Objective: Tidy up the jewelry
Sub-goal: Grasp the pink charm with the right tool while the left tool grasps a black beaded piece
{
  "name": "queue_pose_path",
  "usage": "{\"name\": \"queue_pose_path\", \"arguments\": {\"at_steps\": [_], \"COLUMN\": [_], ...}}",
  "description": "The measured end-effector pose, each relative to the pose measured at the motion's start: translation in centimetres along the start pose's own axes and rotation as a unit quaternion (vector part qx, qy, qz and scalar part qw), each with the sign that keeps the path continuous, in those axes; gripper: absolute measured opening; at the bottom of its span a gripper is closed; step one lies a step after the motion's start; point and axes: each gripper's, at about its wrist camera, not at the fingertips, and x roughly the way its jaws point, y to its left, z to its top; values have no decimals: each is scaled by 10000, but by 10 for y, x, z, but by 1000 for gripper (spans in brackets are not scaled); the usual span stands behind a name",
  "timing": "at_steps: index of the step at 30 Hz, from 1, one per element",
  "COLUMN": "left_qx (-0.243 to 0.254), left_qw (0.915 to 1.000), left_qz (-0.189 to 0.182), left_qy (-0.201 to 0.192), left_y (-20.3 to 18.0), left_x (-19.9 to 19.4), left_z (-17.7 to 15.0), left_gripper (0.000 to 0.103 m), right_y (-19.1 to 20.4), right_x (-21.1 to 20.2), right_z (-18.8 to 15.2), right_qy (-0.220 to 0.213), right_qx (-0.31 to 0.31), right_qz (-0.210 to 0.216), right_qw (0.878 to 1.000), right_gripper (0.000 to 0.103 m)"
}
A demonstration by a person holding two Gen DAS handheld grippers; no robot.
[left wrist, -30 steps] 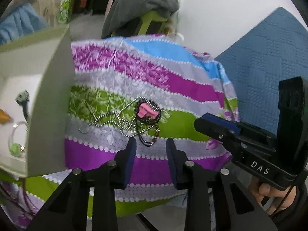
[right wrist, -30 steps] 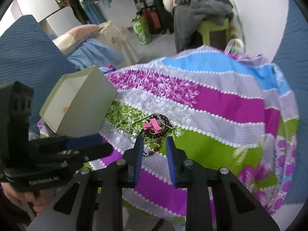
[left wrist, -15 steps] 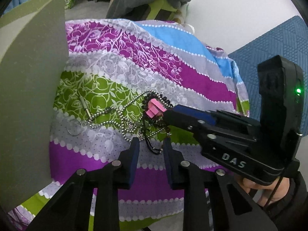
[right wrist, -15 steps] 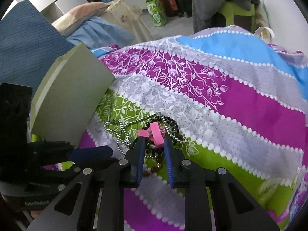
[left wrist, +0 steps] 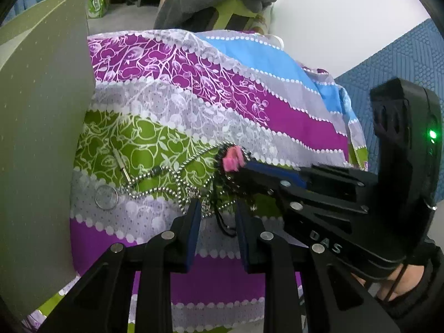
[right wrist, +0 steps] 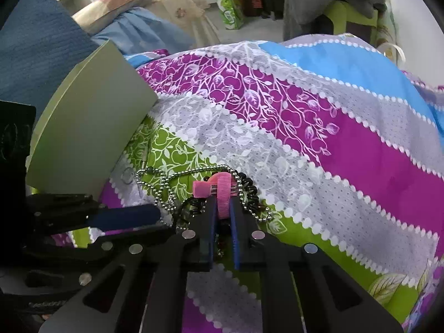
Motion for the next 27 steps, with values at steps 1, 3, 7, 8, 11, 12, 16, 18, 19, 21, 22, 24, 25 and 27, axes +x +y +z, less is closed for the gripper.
{"name": "queue_pose_path", "arguments": {"at_steps": [1,3,7,8,11,12,16,18,19,21,22,24,25,27], "left_qx": [9,35,204,246,339,377,393,429,421,468,479,492,499,514], "left_qw": [10000,10000,9998,9997,9993,9990,9986,9982,9981,9979,9980,9982,9983,9984], "left_qz": [15,17,36,60,114,213,328,409,407,433,400,320,296,242], "left_qy": [-9,-19,45,48,61,101,98,136,183,141,114,74,49,-21], "left_y": [0,-1,-6,-8,-13,-14,-14,-15,-15,-17,-19,-23,-26,-30], "left_x": [0,1,6,6,9,11,16,19,20,18,16,9,6,-5], "left_z": [1,3,1,1,-1,-1,-1,0,0,-1,-1,0,2,3], "left_gripper": [23,22,15,15,15,15,14,1,2,1,0,0,0,0], "right_y": [-1,-3,-5,-7,-9,-9,-7,-10,-12,-15,-16,-18,-18,-17], "right_x": [-3,-8,-24,-27,-36,-39,-47,-51,-53,-58,-61,-67,-70,-76], "right_z": [-1,-4,-8,-9,-13,-14,-18,-23,-26,-30,-33,-36,-38,-41], "right_qy": [4,-9,-141,-153,-203,-226,-242,-225,-210,-194,-195,-205,-219,-246], "right_qx": [47,136,347,412,549,567,641,702,751,860,923,1005,1047,1108], "right_qz": [-25,-43,28,40,54,24,-144,-269,-338,-425,-489,-588,-633,-682], "right_qw": [10000,9999,9993,9990,9983,9981,9975,9969,9964,9952,9943,9930,9922,9912], "right_gripper": [7,7,7,7,7,7,7,7,7,7,7,7,7,7]}}
